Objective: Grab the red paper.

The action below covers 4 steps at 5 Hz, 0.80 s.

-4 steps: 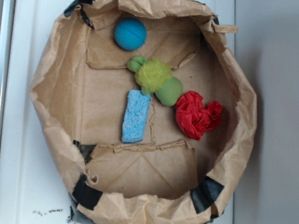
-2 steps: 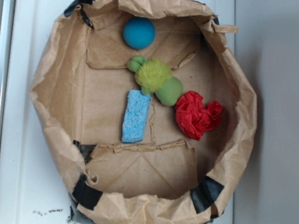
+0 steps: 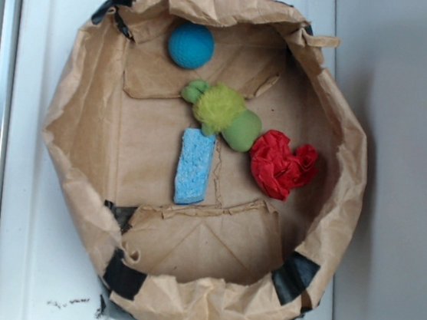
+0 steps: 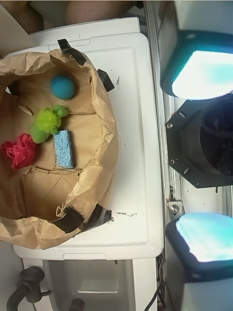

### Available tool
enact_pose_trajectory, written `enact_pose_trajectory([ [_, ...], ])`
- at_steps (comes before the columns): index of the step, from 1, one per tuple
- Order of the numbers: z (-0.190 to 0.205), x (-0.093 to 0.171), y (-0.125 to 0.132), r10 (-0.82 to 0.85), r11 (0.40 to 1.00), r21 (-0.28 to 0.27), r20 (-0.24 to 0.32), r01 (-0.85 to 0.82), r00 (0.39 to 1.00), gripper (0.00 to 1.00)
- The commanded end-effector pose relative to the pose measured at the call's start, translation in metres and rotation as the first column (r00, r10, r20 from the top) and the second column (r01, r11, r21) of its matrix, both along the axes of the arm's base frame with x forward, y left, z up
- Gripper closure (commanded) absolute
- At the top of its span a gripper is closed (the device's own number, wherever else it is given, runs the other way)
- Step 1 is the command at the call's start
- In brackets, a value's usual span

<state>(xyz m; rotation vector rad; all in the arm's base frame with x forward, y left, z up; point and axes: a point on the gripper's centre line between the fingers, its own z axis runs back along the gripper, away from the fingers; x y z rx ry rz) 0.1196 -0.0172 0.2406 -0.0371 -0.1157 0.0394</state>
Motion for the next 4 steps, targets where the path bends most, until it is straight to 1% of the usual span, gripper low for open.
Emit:
enact_pose_trajectory([
  [1,-0.050,0.082,-0.011,-0.081,0.996,0.038,0.061,0.078,0.995,0.00],
  [2,-0.076,0.126,-0.009,-0.217,0.976,0.056,0.152,0.211,0.964,0.00],
  [4,-0.076,0.126,-0.009,-0.217,0.976,0.056,0.152,0.211,0.964,0.00],
])
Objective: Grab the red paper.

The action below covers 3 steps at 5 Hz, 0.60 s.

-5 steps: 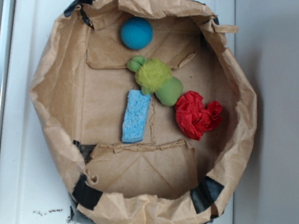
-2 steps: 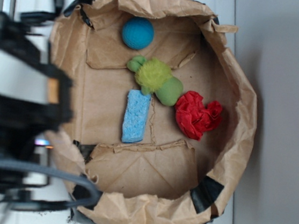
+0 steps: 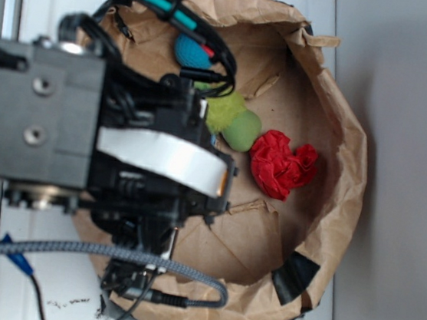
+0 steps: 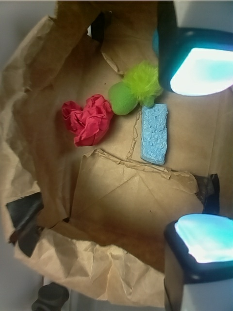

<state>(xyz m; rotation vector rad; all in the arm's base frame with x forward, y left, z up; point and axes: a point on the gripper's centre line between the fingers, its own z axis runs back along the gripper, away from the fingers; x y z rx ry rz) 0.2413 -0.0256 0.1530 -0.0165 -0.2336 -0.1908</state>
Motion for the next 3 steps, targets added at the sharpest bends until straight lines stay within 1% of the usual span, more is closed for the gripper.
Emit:
enact_pose_trajectory([
  [1,0.012,0.004,-0.001,0.009,1.000,-0.001,0.036,-0.008,0.999,0.00],
  [2,-0.022,0.018,0.012,0.026,0.999,-0.029,0.123,-0.023,0.992,0.00],
  [3,-0.048,0.036,0.025,0.051,0.998,-0.034,0.209,-0.044,0.977,0.00],
])
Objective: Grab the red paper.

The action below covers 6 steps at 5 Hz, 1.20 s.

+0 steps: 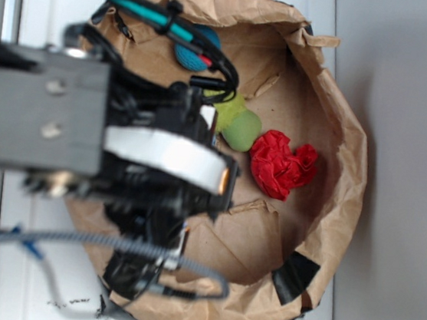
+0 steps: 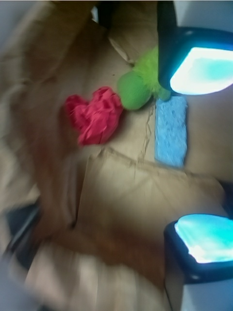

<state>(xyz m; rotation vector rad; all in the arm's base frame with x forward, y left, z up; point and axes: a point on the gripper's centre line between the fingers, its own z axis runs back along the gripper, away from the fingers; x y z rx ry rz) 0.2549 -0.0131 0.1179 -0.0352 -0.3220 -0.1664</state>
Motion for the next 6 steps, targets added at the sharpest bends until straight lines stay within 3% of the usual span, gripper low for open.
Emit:
enact_pose_trajectory([
  [1,-0.037,0.037,0.015,0.059,0.996,0.057,0.184,-0.071,0.981,0.00],
  [2,-0.053,0.047,0.013,0.090,0.987,0.114,0.197,-0.114,0.976,0.00],
  [3,-0.050,0.063,0.003,0.140,0.981,0.111,0.172,-0.161,0.975,0.00],
  [4,-0.058,0.078,-0.003,0.169,0.969,0.149,0.182,-0.198,0.969,0.00],
  [5,-0.070,0.077,-0.005,0.173,0.960,0.188,0.194,-0.209,0.966,1.00],
  [6,-0.070,0.078,-0.007,0.168,0.960,0.189,0.202,-0.207,0.965,1.00],
])
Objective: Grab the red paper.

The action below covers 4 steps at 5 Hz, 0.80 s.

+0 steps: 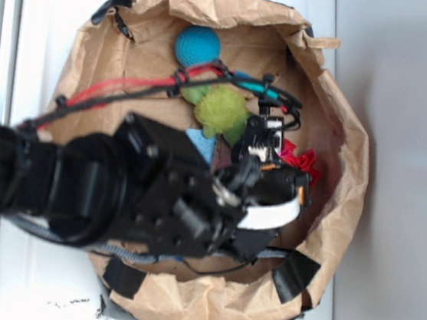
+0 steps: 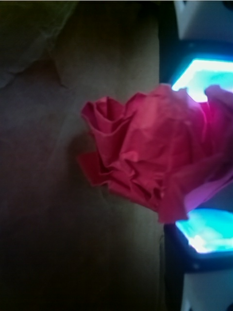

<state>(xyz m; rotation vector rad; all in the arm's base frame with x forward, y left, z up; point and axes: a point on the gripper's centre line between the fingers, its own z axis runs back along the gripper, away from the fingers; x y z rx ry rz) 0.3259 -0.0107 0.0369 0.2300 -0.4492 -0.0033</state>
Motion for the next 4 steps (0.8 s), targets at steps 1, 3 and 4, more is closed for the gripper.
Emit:
enact_pose_trajectory([
  [1,0.011,0.012,-0.012,-0.010,1.000,-0.002,0.048,0.011,0.999,1.00],
  [3,0.056,-0.023,0.000,-0.066,0.996,-0.054,0.002,0.066,0.998,1.00],
  [4,0.097,-0.051,0.008,-0.097,0.992,-0.090,-0.090,0.089,0.991,1.00],
])
